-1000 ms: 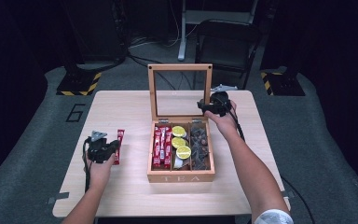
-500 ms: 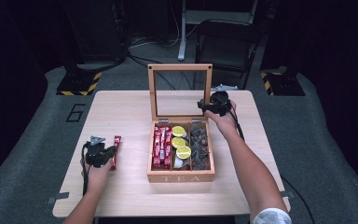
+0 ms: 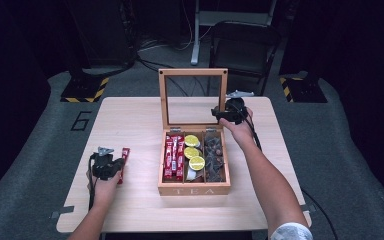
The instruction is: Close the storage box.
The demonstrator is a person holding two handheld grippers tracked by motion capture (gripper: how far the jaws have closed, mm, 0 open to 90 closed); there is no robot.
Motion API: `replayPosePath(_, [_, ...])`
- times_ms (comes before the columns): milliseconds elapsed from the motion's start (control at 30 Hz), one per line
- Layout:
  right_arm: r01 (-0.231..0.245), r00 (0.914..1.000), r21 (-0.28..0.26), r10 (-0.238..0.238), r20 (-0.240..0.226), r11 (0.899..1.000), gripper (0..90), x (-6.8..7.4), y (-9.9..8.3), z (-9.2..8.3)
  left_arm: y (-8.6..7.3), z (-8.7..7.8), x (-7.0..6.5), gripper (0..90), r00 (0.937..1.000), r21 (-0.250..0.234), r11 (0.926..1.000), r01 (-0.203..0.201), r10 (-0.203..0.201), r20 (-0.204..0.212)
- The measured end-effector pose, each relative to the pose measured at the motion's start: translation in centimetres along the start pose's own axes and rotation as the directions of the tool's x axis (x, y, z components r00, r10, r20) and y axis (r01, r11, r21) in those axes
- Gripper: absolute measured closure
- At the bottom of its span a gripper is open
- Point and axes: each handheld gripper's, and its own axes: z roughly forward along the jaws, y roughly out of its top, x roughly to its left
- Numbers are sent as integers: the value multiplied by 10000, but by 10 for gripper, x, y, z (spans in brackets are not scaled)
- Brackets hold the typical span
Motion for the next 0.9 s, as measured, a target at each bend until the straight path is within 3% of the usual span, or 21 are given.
replayPosePath(133, [14, 10000, -7, -14, -21, 10000, 436, 0, 0, 0, 0, 0, 0, 819, 10000, 140, 9999, 84, -84, 34])
replayPosePath(367, [-121, 9999, -38, 121, -44, 9999, 441, 1, 1, -1, 1, -3, 0, 652, 9985, -275, 9982, 541, -539, 56])
replayPosePath(400, [-124, 9999, -33, 124, -53, 9999, 444, 1, 1, -1, 2, -4, 0, 635, 9992, -474, 9981, 402, -402, 11])
replayPosePath(600, [-100, 9999, -5, 100, -45, 9999, 454, 0, 1, -2, 10, -8, -6, 587, 9994, -540, 9980, 336, -336, 15])
replayPosePath(800, [-157, 9999, 17, 157, -43, 9999, 510, -2, 1, -6, 22, -14, -18, 573, 9995, -742, 9971, -169, 187, 235])
replayPosePath(900, [-111, 9998, 8, 111, -135, 9999, 523, -3, 1, -8, 26, -14, -26, 572, 9994, -882, 9961, -62, 90, 320])
